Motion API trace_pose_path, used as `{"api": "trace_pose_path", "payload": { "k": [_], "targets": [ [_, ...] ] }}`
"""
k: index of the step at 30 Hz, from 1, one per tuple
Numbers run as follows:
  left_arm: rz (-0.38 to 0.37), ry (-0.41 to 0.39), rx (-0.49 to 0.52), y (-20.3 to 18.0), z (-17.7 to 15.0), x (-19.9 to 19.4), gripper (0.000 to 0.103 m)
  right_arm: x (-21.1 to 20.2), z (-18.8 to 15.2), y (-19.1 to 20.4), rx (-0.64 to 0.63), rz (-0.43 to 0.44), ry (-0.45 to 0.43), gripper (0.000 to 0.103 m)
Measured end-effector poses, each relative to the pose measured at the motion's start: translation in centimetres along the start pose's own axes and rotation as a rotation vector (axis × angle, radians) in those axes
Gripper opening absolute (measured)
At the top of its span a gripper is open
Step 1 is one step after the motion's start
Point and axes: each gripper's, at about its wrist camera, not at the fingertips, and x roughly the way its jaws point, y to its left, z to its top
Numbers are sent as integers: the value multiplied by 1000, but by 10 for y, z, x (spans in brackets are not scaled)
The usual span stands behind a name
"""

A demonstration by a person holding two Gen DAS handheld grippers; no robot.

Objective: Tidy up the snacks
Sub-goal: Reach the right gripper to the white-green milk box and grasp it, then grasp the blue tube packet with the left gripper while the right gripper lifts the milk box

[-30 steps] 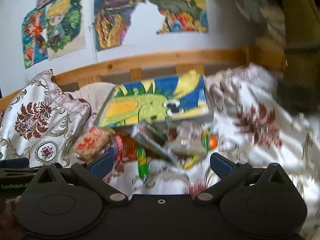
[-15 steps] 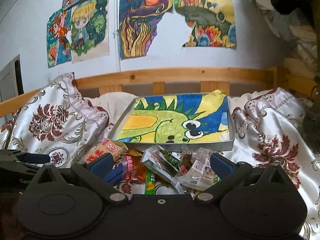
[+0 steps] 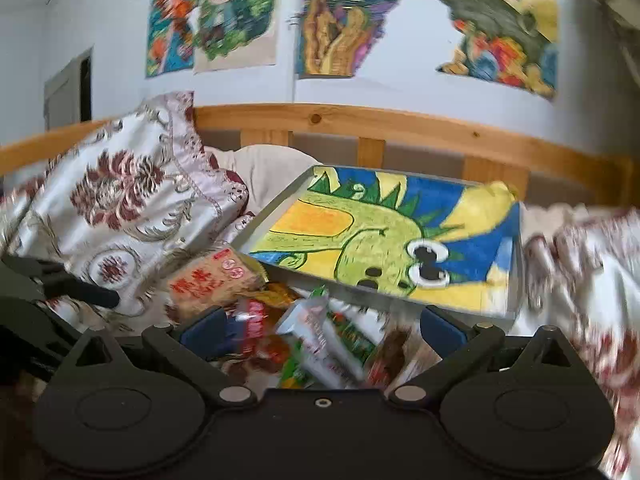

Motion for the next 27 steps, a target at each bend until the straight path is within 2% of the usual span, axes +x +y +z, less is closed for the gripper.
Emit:
{"api": "trace_pose_path", "payload": {
  "k": [2,6,12,18,23,26,27],
  "targets": [
    [-15,13,11,-1,2,5,102,8,0,-1,-75,56,-6,102],
    [-40,52,29,-1,4,15,102,21,-1,1,-282,102,8,102],
    [-52,74,56,-2,8,25,102,32,-2,-8,-368,147,58,102],
    [-75,90,22,2,16,33,98,36,-8,-9,-464,115,71,88],
    [-105,129,-23,5,19,40,84,33,-13,-2,-527,107,61,76],
    [-94,147,-28,4,20,44,74,32,-18,7,-595,95,57,65],
    [-90,157,-30,4,21,46,71,32,-19,9,-609,94,63,58]
  ]
}}
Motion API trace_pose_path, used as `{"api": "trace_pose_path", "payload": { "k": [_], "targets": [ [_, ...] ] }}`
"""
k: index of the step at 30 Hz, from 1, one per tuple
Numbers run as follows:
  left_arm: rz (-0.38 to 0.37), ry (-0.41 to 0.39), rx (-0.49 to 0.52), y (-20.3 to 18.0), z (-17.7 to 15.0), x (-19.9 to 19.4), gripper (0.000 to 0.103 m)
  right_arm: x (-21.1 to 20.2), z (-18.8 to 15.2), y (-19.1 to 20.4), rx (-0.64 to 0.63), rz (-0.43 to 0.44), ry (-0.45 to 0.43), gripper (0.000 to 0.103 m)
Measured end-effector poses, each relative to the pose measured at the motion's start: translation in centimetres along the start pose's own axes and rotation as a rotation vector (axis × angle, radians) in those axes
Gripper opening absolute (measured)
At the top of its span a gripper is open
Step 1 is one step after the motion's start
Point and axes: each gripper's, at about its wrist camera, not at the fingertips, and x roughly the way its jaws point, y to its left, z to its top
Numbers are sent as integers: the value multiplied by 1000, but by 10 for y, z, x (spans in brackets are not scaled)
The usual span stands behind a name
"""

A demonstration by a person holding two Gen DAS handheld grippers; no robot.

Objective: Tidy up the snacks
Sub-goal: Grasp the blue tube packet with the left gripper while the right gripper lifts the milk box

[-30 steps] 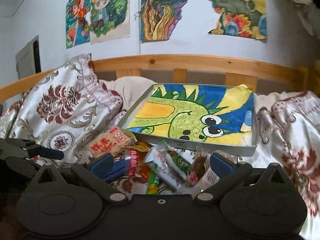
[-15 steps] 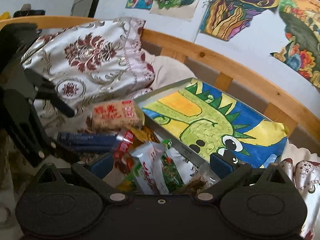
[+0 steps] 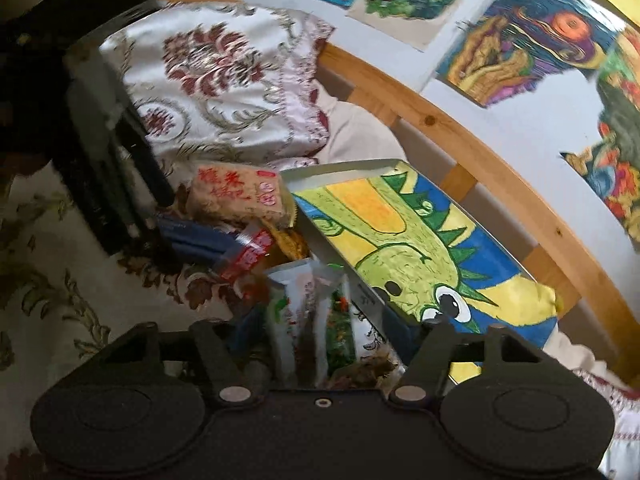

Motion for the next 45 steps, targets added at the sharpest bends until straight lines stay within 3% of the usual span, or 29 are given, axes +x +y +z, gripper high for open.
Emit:
{"api": "trace_pose_path", "payload": {
  "k": [1,4,7,13,18,39,45],
  "targets": [
    [0,6,-5,0,1,1,64,1,0,2,-9,3,8,52],
    [10,22,-23,1,2,5,56,4,0,7,-38,-5,24,46],
    [32,41,-35,2,2,9,46,4,0,9,-45,-17,28,45],
    [32,62,-45,0,2,10,41,1,0,15,-53,-48,26,41],
    [-1,98,-115,1,3,3,38,-7,0,26,-89,-83,-5,38],
    [-62,96,-343,7,-31,-33,35,-44,11,47,-175,-229,-274,35],
    [-101,64,-388,12,-35,-44,34,-48,12,43,-155,-274,-295,35]
  ]
}}
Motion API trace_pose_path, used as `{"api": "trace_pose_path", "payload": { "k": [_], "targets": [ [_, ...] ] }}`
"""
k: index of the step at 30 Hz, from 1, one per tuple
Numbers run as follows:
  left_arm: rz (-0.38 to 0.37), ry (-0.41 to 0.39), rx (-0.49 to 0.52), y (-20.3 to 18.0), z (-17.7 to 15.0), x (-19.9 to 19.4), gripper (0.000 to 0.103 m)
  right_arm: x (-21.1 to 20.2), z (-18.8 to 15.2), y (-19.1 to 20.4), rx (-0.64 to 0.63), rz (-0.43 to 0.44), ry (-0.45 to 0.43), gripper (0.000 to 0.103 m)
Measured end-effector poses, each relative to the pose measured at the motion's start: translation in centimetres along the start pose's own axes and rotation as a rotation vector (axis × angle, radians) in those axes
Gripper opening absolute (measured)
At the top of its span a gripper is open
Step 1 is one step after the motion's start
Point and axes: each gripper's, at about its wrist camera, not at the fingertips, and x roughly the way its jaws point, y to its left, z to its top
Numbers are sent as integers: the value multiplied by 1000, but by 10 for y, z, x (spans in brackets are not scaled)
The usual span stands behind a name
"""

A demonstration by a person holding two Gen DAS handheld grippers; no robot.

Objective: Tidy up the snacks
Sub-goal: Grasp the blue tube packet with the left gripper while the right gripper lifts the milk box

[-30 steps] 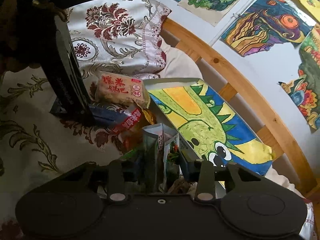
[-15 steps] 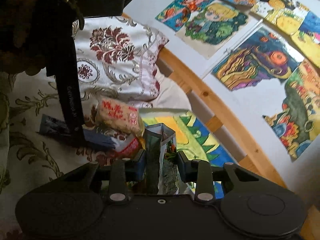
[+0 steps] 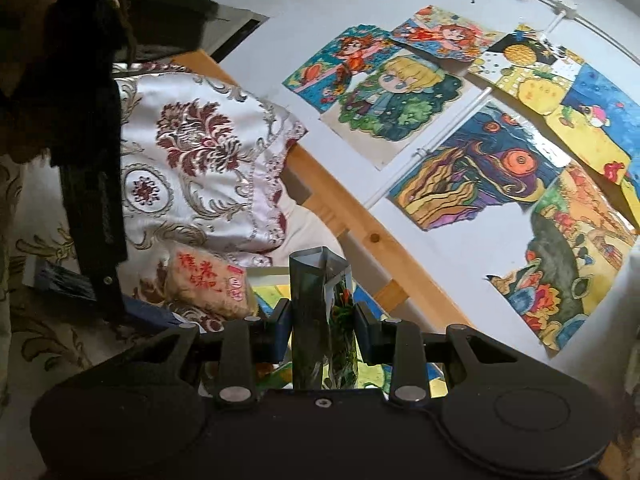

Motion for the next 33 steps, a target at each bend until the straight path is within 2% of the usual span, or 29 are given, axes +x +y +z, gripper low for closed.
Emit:
{"api": "trace_pose_path", "payload": {
  "k": [8,13,17,21,25,33],
  "targets": [
    [-13,-130,22,-8,6,-16,34,9,-6,-5,-9,-92,15,36],
    [1,-170,60,-20,28,-12,34,31,-13,-28,70,-168,57,36],
    [24,-144,97,-25,38,0,33,40,-27,-47,170,-211,108,36],
    [30,-128,119,-26,35,4,31,43,-35,-54,207,-223,128,36],
    [40,-73,170,-28,30,6,30,43,-35,-52,205,-217,125,36],
    [88,22,190,-22,23,36,38,42,-32,-47,189,-202,120,36]
  ]
}}
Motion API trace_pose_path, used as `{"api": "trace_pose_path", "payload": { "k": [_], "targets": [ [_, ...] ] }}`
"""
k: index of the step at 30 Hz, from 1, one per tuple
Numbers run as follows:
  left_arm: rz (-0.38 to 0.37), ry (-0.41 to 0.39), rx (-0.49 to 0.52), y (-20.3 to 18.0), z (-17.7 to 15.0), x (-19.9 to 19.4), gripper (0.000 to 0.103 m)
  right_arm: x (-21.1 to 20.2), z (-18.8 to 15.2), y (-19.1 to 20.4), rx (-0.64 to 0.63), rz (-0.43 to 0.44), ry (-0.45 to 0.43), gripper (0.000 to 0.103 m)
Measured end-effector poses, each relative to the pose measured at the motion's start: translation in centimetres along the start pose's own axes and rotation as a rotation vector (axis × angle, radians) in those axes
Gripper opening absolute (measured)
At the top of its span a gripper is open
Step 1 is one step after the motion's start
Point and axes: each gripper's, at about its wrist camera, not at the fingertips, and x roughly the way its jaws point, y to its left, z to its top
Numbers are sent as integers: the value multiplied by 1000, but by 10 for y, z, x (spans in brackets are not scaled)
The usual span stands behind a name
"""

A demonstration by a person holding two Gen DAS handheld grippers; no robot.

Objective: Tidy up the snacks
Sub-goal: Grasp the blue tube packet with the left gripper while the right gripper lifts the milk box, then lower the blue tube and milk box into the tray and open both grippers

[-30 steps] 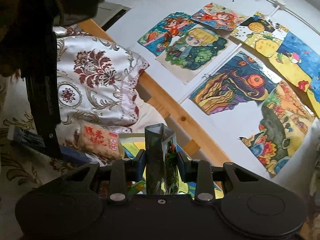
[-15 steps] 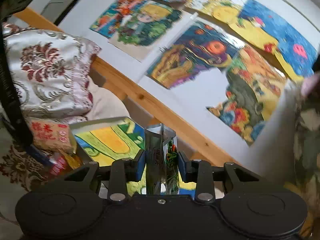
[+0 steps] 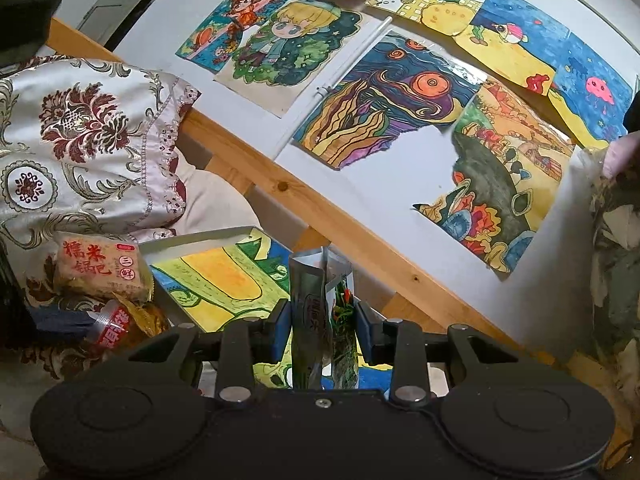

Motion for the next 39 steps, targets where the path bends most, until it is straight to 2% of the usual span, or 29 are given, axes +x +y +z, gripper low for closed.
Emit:
{"api": "trace_pose_path", "payload": {
  "k": [6,7,9,14,21,29,32,39],
  "targets": [
    [39,21,55,-9,10,23,43,0,0,1,1,1,0,36],
    [49,20,57,-10,11,24,37,1,0,1,1,0,0,36],
    [54,20,50,-11,14,23,34,2,0,1,-1,3,0,36],
    [43,-5,57,-16,16,4,29,13,-3,1,-18,0,-12,36],
    [27,-79,34,-20,27,-34,29,35,-8,-5,-16,-22,-4,36],
    [9,-165,49,-37,68,-38,29,57,-12,-19,32,-48,29,37],
    [3,-186,49,-44,87,-27,29,64,-15,-22,41,-55,41,37],
    [1,-182,22,-54,133,15,29,85,-27,-29,43,-59,97,37]
  ]
}}
